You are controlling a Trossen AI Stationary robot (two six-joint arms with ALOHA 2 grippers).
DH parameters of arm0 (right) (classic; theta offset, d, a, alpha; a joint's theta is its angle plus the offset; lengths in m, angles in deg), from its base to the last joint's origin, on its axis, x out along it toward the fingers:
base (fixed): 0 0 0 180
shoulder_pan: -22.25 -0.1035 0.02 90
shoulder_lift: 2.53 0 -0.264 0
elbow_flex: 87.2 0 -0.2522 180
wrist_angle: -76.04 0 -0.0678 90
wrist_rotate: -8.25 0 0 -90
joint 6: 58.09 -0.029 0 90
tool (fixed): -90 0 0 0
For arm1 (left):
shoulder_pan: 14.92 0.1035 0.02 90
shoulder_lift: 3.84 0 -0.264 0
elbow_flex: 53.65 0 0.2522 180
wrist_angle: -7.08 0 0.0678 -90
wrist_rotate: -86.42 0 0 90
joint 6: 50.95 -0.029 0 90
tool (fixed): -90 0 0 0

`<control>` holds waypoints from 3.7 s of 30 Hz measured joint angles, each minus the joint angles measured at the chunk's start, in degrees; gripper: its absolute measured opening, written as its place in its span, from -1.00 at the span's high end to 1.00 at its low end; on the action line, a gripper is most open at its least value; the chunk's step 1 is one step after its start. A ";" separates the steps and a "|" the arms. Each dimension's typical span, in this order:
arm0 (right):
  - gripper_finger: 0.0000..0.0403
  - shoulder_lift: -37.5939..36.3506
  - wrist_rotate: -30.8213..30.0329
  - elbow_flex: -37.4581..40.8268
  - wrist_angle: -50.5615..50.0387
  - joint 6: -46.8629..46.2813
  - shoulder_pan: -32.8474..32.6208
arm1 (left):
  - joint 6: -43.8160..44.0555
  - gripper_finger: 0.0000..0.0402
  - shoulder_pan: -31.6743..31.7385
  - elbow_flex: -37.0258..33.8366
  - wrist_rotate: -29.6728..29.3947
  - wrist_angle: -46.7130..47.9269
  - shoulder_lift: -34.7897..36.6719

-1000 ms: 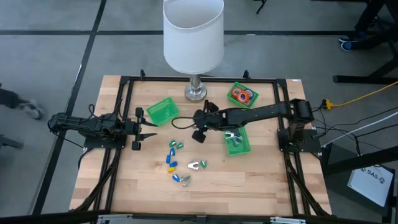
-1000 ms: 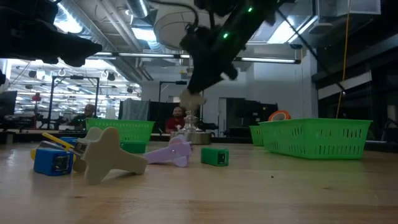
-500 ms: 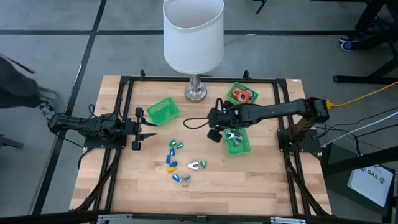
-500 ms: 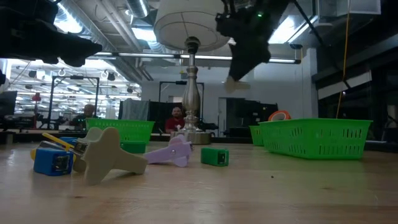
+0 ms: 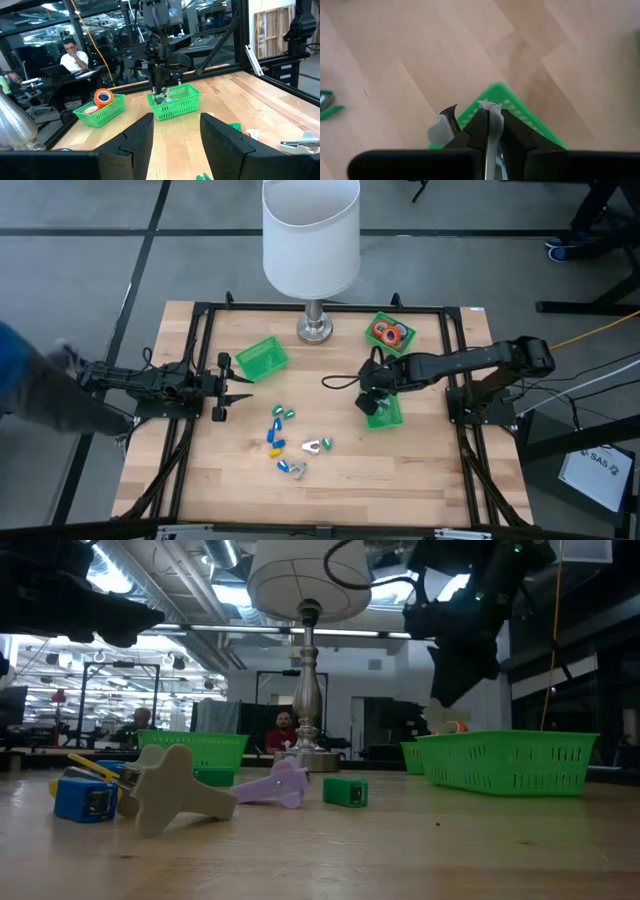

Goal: Pick and place Stapler, Stapler remover, tape
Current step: Put the gray staple remover into the bottom right green bin, then put the purple staple remover into the bottom right green bin

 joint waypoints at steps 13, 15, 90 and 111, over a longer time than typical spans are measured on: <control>0.80 -0.97 4.19 5.12 -1.32 -1.50 0.33 | 0.00 0.22 0.00 -0.01 -0.02 0.00 0.01; 0.79 -0.97 4.12 5.20 -0.90 -1.49 0.52 | 0.00 0.22 0.00 0.00 -0.02 0.00 0.00; -0.10 36.49 2.92 -30.97 14.12 21.12 -11.89 | 0.00 0.22 0.00 -0.02 0.00 0.00 0.00; -0.10 37.61 2.92 -30.86 14.81 19.88 -13.16 | 0.00 0.22 -0.02 -0.01 0.01 0.01 0.01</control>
